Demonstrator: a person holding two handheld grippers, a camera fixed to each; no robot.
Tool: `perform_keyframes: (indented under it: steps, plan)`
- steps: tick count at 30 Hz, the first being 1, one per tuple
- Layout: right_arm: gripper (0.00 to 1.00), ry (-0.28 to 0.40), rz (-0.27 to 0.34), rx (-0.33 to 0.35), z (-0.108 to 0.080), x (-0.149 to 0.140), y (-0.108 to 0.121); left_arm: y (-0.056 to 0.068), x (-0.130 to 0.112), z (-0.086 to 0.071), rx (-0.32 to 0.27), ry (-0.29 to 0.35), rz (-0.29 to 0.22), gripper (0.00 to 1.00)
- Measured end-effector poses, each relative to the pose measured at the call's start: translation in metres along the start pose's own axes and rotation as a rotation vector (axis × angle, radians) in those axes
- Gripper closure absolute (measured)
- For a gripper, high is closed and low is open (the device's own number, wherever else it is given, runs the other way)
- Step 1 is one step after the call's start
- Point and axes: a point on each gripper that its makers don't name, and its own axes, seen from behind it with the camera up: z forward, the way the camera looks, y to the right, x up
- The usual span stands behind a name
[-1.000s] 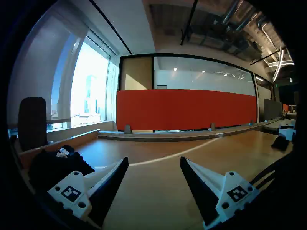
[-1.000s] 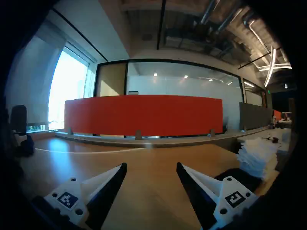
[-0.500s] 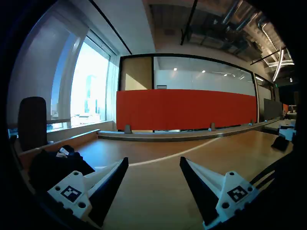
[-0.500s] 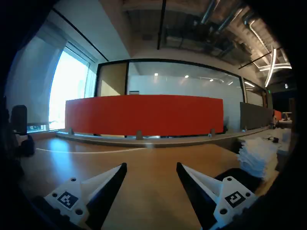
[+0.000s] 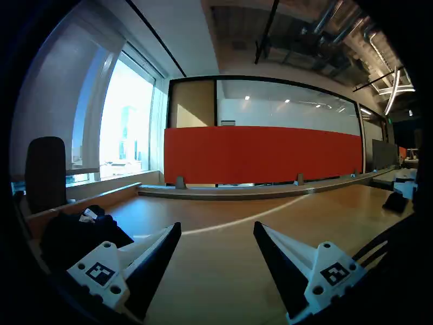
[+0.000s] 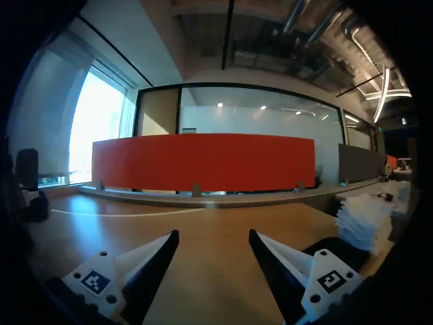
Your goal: Fold towel
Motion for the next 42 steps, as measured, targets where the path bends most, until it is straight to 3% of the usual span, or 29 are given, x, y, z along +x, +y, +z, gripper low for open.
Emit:
perform_keyframes:
  steps: [42]
  plan:
    - [0.00,0.000,0.001,0.000,0.0000,0.0007,-0.0005,-0.0016,0.0026,-0.0022,0.000,-0.002,-0.003,0.00]
